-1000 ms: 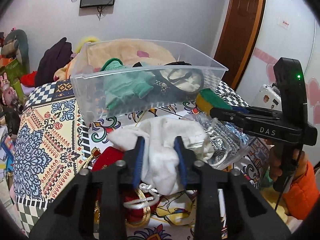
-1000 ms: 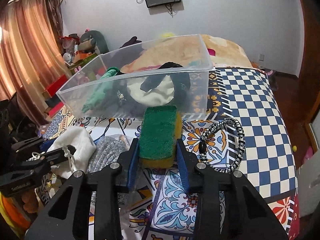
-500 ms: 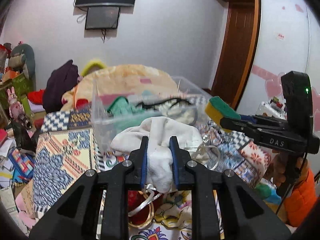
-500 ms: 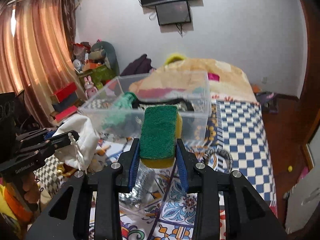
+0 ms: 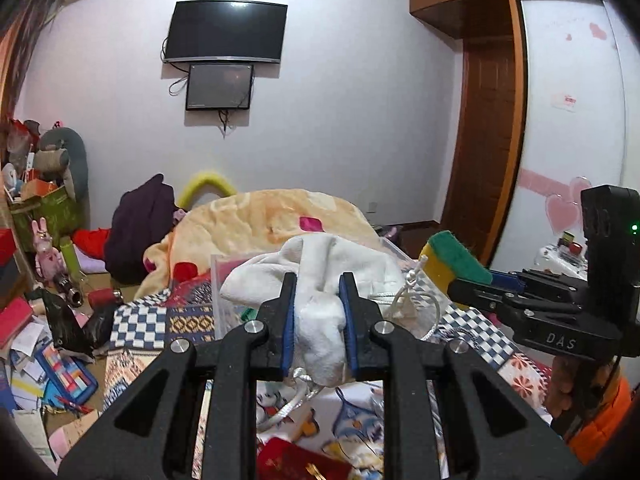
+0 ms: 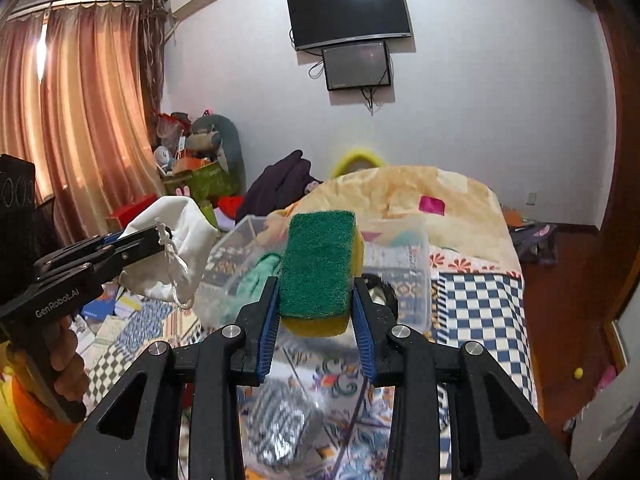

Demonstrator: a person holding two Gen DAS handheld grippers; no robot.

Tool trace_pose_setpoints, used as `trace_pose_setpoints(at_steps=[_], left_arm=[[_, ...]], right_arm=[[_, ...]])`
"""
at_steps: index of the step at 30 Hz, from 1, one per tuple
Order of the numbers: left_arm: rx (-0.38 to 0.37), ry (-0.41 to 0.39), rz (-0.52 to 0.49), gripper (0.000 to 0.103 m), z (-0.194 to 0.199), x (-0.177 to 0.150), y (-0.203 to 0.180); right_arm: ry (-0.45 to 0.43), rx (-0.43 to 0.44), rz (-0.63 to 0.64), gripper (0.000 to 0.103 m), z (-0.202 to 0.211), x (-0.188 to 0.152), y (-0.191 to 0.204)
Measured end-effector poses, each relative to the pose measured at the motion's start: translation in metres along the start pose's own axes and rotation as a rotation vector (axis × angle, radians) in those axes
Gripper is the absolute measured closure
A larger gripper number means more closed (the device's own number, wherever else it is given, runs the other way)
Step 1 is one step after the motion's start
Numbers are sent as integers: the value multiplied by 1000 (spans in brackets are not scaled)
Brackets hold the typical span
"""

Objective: Organize soft objects
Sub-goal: 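Lower the white cloth and sponge into the clear box and open both grippers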

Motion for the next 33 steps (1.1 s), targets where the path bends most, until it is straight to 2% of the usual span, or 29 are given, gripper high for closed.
trace_pose_setpoints(at_steps=[9, 20, 27, 28, 31, 33], left_arm=[[51, 63, -3, 83, -44, -5, 7], [51, 200, -47, 83, -97, -29, 8], [60, 243, -40, 82, -110, -39, 11], [62, 243, -39, 78, -110, -39, 11], [65, 229, -33, 60, -107, -37, 12], [65, 218, -30, 54, -103, -35, 13]], right_arm=[[23, 0, -9, 71, -35, 12, 0], [165, -37, 16, 71, -77, -9, -7], [207, -57, 23, 70, -86, -16, -10], [204, -67, 27, 70, -86, -15, -11], [210, -75, 29, 60, -85, -16, -13], [203, -83, 26, 39, -82, -15, -15]])
Point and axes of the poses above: each gripper's, at about its wrist camera, not at the fingertips, and z roughly against the way its jaws point, y to its left, x to its top, the point moved 7 cm from there along -z, roughly the way its jaws point, and after that the axes turned 5 degrees about x, right-handed, at the moved point
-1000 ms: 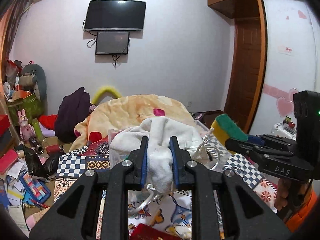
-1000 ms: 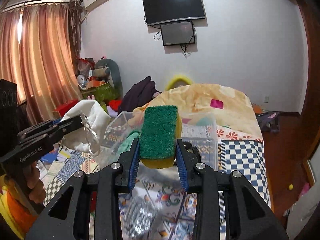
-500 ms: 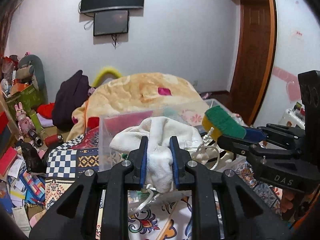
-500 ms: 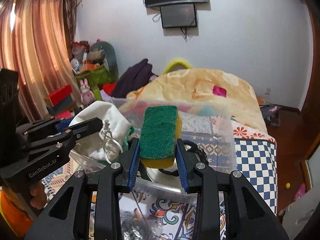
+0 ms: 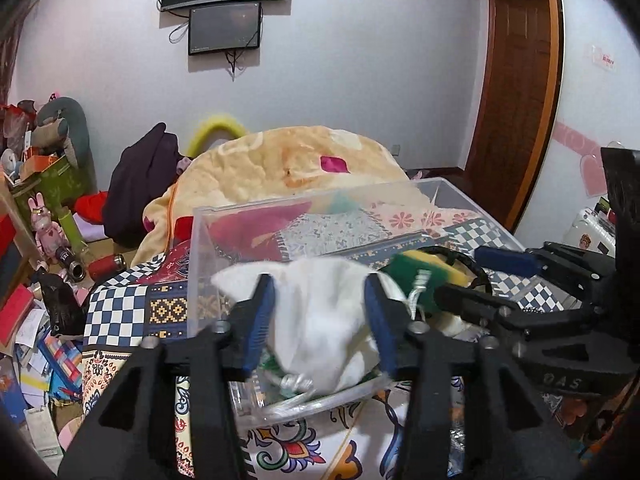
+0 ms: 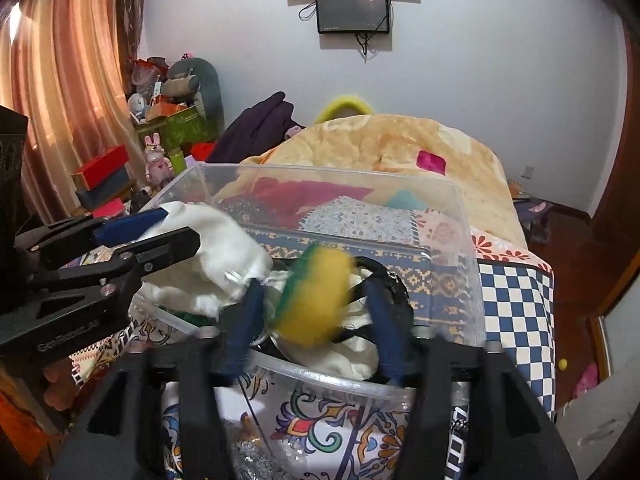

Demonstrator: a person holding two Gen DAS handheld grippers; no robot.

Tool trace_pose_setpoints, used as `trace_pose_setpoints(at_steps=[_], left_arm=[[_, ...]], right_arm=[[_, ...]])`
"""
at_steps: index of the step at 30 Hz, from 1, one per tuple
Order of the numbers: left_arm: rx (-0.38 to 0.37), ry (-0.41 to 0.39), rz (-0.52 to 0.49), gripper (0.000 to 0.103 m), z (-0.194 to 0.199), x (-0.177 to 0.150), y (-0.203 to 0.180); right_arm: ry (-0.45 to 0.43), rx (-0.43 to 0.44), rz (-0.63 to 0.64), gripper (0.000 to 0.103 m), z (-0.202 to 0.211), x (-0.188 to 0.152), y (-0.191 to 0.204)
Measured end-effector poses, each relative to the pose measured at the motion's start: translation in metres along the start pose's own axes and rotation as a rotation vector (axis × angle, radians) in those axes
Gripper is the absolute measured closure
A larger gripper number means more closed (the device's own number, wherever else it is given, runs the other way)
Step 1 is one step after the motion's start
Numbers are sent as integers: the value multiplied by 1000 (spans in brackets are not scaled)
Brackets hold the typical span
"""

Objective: Organize soft objects
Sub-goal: 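Lower the white cloth and sponge into the clear box and open both grippers, then grasp the red velvet pouch with the left gripper while the right gripper grasps the bagged silver scrubber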

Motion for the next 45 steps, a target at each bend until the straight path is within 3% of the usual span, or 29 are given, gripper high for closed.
trace_pose_setpoints(at_steps=[3, 16, 22, 35, 43, 45], left_arm=[[-12, -13, 2, 51, 8, 2, 0], [-23, -135, 19, 3, 79, 5, 1], [0, -128, -31, 2, 95, -15, -2], [-11, 47, 24, 2, 80, -85, 17], [-1, 134, 19, 2, 72, -128, 22], [8, 141, 23, 2, 72, -134, 25]], right_arm=[[-36, -18, 13, 36, 11, 2, -1], [-141, 31, 2, 19, 69, 2, 8], [-132, 43, 20, 18, 78, -16, 19], [23, 73, -20, 18, 46, -81, 25], [55, 78, -13, 18, 40, -101, 30], [56, 85, -18, 23, 41, -104, 31]])
Point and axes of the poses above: each gripper's, at about its wrist camera, not at the fingertips, and z roughly against the way its jaws point, y to its left, x to its top, the point moved 7 cm from there along -z, roughly the way its jaws point, and after that the axes turned 5 degrees about x, right-handed, at the moved point
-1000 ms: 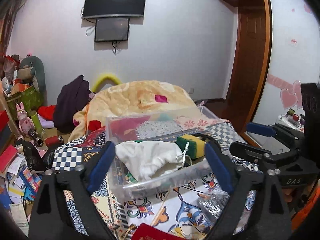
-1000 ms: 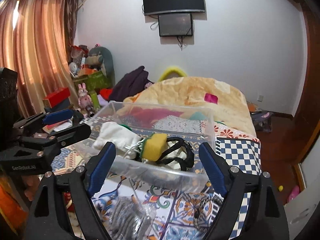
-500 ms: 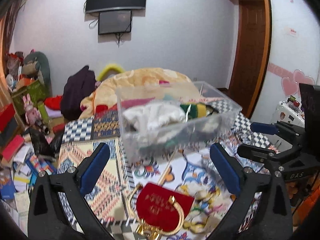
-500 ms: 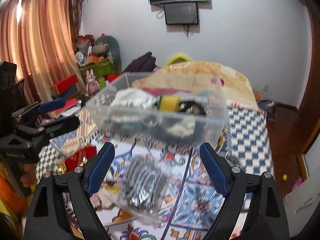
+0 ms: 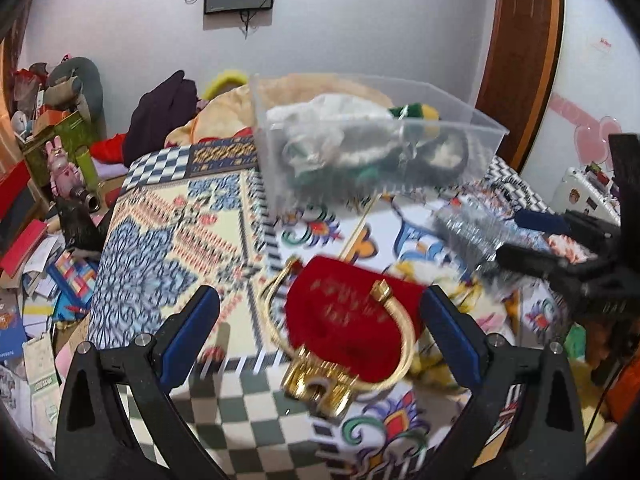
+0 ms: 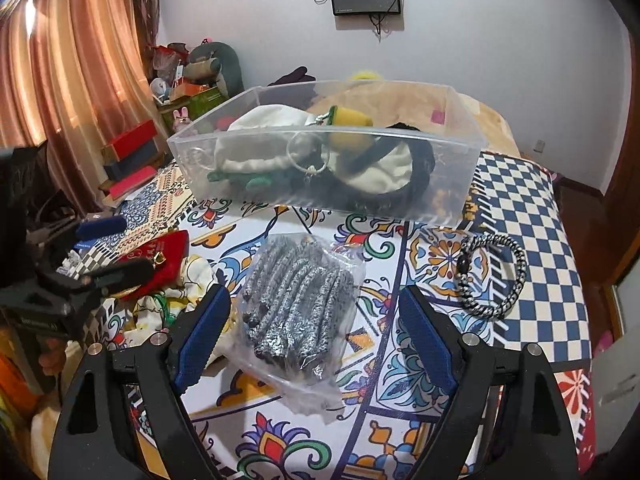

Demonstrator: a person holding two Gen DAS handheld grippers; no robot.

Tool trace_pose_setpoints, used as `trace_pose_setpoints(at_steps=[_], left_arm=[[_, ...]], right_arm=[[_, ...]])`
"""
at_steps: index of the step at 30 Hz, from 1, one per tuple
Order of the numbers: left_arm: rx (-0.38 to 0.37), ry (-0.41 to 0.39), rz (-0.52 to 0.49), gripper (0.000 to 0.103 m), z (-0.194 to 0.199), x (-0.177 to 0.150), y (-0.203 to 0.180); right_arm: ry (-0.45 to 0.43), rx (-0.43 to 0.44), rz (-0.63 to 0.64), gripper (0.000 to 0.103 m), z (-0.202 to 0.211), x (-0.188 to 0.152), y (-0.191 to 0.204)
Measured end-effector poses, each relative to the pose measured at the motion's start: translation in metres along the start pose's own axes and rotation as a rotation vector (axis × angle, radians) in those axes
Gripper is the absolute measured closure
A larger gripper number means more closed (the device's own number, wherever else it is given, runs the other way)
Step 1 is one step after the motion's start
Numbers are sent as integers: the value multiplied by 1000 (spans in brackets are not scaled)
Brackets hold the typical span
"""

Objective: Organize soft objects
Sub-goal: 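Grasp the red velvet pouch with the left gripper while the right gripper grasps the bagged silver scrubber, then carry the pouch and scrubber bag into the clear box and release them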

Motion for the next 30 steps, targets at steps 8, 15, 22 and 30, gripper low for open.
trace_pose_setpoints(at_steps=[8, 15, 22, 30], left_arm=[[-32, 17, 42, 27, -6, -12, 6], [-46, 0, 23, 64, -5, -10, 0], [-56, -21, 15, 69, 2, -5, -2], [-56, -92, 12, 69, 23, 20, -4]], right_arm=[[26, 44, -15, 50, -5, -5, 2], [22, 62, -5, 66, -4, -5, 6], [8, 82, -18, 74, 0, -3, 4], [-56, 69, -17, 76, 23, 9, -1]])
Point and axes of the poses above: each gripper's, at about its wrist camera, not at the fingertips, and z roughly against the way its jaws point, y to its left, x to its top, the point moved 7 cm from there along -z, roughly the way its jaws point, and after that the axes turned 5 degrees about x, right-handed, at the moved point
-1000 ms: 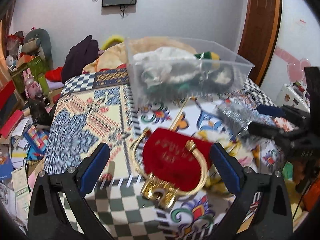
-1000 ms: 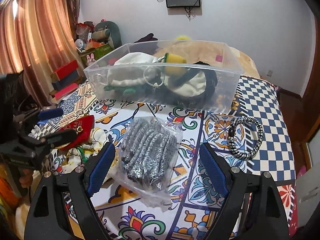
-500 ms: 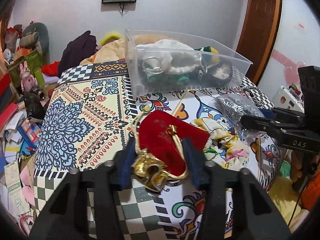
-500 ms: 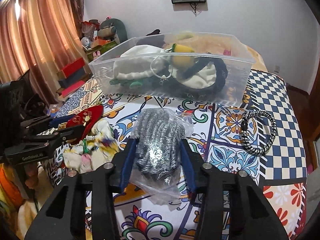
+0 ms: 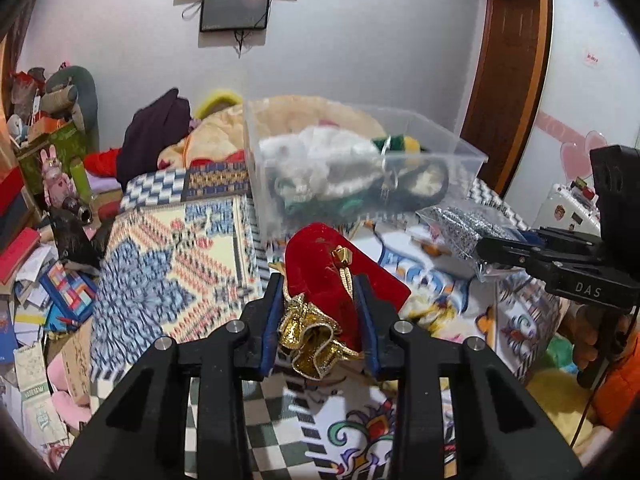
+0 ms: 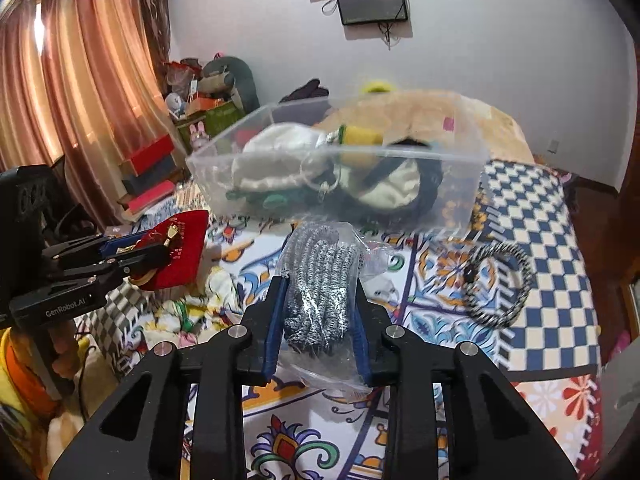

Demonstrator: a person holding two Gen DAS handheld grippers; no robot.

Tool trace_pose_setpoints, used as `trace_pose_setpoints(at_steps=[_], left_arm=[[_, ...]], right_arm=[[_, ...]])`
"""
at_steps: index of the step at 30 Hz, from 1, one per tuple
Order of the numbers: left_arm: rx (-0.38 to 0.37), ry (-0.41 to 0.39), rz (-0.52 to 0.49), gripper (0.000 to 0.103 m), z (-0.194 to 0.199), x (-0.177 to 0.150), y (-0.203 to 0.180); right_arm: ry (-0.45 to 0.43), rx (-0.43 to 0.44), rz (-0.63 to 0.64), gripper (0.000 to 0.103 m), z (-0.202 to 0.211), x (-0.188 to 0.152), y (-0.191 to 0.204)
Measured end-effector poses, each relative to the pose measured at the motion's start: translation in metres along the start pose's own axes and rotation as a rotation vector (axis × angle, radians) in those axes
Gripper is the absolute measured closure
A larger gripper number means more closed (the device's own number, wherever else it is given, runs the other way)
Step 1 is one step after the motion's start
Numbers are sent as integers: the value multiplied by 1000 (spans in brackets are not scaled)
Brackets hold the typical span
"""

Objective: Organize soft objects
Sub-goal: 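Carry the pouch and scrubber bag into the clear box and release them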

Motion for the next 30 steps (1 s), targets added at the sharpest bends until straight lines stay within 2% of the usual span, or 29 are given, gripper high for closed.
trace_pose_setpoints(at_steps=[8, 14, 23, 30], left_arm=[[-3, -129, -21, 69, 21, 50, -12], [2, -196, -23, 69, 20, 82, -19], [16, -213, -2, 69, -5, 117, -20], [28, -181, -31, 69, -33, 124, -28]], right_arm=[[-94, -53, 62, 76, 26, 32, 2], [-176, -89, 87, 76, 36, 66, -1], [-245, -148, 117, 76, 35, 102, -7], [-195, -192, 114, 76, 10, 106, -20]])
Point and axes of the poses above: each gripper's, at about its wrist camera, not at the fingertips, and z roughly against the way its jaws point, y to its left, x to its top, the point moved 7 cm from there along -z, roughly the way its jaws point, and after that the axes turned 5 degrees about x, right-handed, at the moved point
